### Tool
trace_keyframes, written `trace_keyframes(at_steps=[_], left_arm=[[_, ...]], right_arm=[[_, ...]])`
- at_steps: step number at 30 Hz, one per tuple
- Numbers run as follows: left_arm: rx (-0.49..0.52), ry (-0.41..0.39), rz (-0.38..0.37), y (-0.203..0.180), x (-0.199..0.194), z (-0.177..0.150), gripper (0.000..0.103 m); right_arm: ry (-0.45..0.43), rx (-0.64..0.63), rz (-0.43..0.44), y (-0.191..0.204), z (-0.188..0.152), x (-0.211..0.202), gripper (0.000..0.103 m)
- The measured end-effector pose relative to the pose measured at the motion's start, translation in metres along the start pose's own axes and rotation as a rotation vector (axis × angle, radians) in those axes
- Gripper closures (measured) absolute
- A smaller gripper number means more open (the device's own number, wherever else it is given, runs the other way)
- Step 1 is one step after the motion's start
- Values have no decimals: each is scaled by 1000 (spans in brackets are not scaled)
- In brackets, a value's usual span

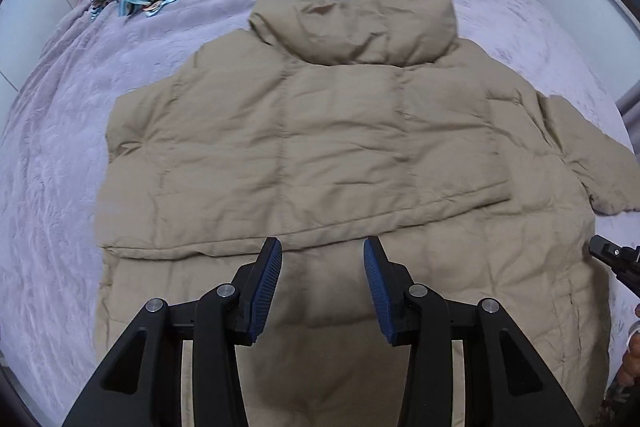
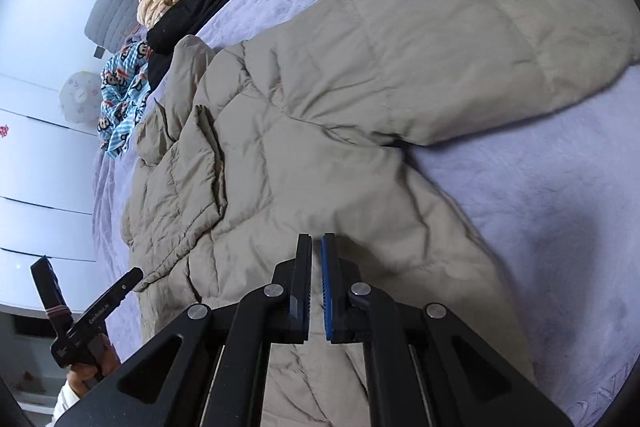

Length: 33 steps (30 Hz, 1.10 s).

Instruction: Fold large clothes

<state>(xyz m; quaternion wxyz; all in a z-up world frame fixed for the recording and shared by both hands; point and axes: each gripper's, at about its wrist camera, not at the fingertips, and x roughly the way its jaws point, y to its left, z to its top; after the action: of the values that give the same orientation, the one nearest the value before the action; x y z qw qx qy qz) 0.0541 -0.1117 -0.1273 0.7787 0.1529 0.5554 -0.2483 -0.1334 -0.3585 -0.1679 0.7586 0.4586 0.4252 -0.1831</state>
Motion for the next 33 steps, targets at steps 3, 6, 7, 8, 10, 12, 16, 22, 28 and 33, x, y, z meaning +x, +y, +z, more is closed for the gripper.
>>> trace_keyframes(at_steps=[3, 6, 7, 8, 10, 12, 16, 22, 28, 33], left_arm=[[31, 0, -11, -31, 1, 0, 58], [58, -11, -9, -57, -1, -1, 14], [56, -32, -5, -62, -3, -2, 7], [59, -45, -5, -67, -5, -2, 7], [75, -31, -5, -78, -2, -1, 7], [81, -8, -10, -88, 3, -1, 7], [102, 8, -7, -108, 6, -3, 7], [144, -1, 27, -131, 9, 0, 2], [139, 16, 16, -145, 11, 4, 0], [122, 52, -4, -148, 19, 6, 0]], right_arm=[[-11, 36, -13, -24, -2, -17, 92], [-33, 80, -35, -47, -1, -32, 54], [-48, 98, -42, -56, -1, -38, 42], [-66, 112, -51, -63, -1, -43, 41], [-79, 134, -51, -78, 2, -51, 41], [-90, 165, -49, -93, 6, -57, 41], [-114, 216, -57, -121, 16, -69, 38], [-203, 314, -42, -166, 39, -91, 16], [-304, 450, 61, -212, 64, -104, 15], [-370, 544, 134, -239, 83, -105, 15]])
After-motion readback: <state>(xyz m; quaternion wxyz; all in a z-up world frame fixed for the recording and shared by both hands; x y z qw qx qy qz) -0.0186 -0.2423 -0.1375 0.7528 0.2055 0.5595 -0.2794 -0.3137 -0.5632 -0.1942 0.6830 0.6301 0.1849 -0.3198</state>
